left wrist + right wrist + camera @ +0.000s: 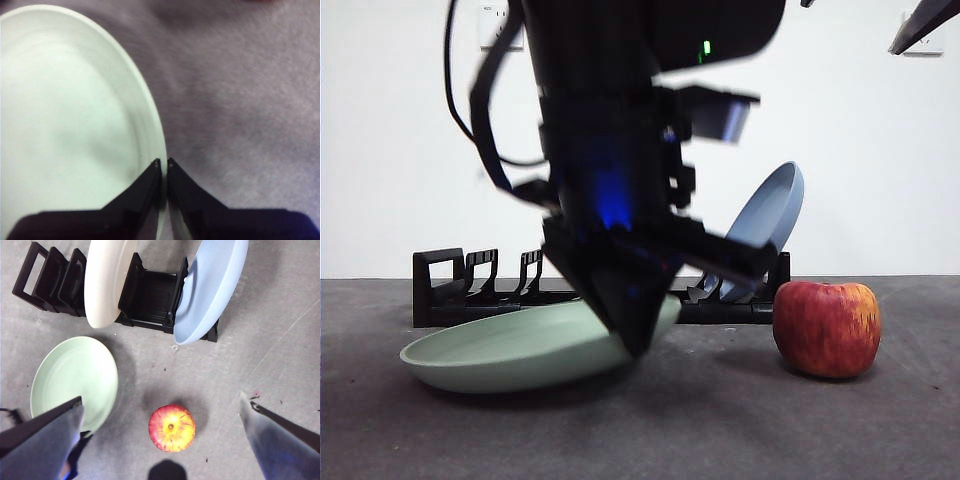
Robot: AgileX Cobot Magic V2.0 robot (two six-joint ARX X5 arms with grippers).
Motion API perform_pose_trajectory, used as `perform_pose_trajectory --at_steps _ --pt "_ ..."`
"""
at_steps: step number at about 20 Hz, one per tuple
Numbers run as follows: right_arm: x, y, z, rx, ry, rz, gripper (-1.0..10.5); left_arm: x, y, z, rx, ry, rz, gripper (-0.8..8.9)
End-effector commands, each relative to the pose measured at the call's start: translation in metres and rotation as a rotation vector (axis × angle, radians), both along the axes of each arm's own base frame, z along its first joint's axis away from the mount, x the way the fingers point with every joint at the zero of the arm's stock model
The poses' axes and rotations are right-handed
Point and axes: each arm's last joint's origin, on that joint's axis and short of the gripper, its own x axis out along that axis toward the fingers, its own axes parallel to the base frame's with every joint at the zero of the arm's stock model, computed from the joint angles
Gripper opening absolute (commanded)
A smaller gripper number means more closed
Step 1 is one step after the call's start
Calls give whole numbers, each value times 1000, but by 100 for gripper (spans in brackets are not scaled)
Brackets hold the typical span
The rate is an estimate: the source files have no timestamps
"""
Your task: Take the green plate from the plate rack,put the plate on the table,take the apple from the table,put the apple in the plate
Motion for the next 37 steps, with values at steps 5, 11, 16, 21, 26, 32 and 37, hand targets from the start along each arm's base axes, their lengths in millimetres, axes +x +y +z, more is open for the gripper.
perform_pose_trajectory --at_steps 5,11,16,21,26,32,37 --pt "2 0 0 -8 -3 -17 563 -5 -8 -19 -27 126 -62 0" --pt "2 0 0 -8 -4 -17 563 -4 -6 -12 -48 118 -59 236" --pt "2 0 0 -20 -7 -23 563 -4 1 28 -155 53 -55 261" --pt "1 -1 -2 -60 0 -18 563 -35 38 150 -451 -123 -105 261" --pt "-18 -1 -12 -101 69 -1 563 -79 119 251 -722 -313 -215 261" --pt "-97 -1 -51 -78 43 -19 563 -122 203 262 -680 -336 -214 261" --pt "-149 -11 -87 -39 36 -115 563 -147 246 241 -573 -178 -130 261"
